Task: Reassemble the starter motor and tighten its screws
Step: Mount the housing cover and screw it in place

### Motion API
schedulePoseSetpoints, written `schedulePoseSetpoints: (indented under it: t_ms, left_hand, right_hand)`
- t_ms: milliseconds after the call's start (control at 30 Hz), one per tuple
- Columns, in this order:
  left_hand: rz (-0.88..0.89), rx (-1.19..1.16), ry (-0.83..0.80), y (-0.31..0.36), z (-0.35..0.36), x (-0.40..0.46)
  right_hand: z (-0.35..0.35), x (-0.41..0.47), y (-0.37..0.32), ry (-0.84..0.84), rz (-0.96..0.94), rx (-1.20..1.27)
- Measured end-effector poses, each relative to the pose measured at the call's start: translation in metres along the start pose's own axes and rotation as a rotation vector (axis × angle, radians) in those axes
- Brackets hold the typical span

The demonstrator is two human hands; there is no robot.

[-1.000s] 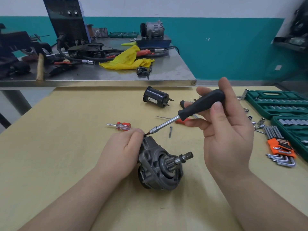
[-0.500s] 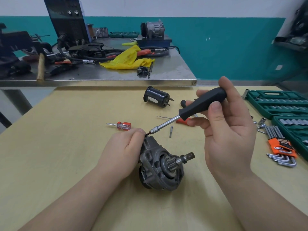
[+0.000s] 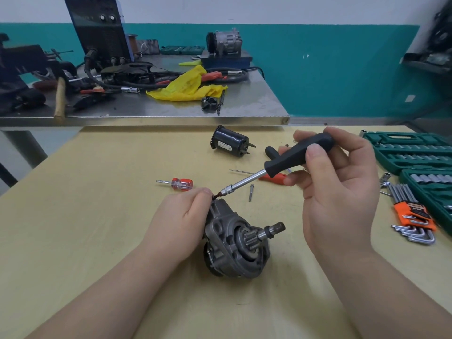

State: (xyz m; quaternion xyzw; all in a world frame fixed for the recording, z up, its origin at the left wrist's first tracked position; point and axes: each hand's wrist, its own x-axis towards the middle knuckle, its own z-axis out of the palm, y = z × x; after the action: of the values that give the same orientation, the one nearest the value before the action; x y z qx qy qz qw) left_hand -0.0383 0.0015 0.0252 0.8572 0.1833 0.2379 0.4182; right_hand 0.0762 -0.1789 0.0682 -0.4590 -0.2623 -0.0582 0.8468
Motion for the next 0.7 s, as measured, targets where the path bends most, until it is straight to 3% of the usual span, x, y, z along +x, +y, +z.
schedulePoseSetpoints:
  t_ms: [233, 467, 700]
  left_hand:
    - [-0.029, -0.04, -0.003, -0.0017, 0.0013, -0.0005]
    - [-0.061, -0.067, 0.016, -0.0038, 0.0026, -0.0004]
    - [-0.074, -0.065, 0.013, -0.0056, 0.0021, 0.0008]
  right_hand:
    - [0.001, 0.001, 0.0024, 0.052, -0.009, -0.022]
    - [-0.0043, 0.0, 0.0043, -0.092, -0.013, -0.024]
    - [-0.0001, 0.0023, 0.0057, -0.057, 0.021, -0.006]
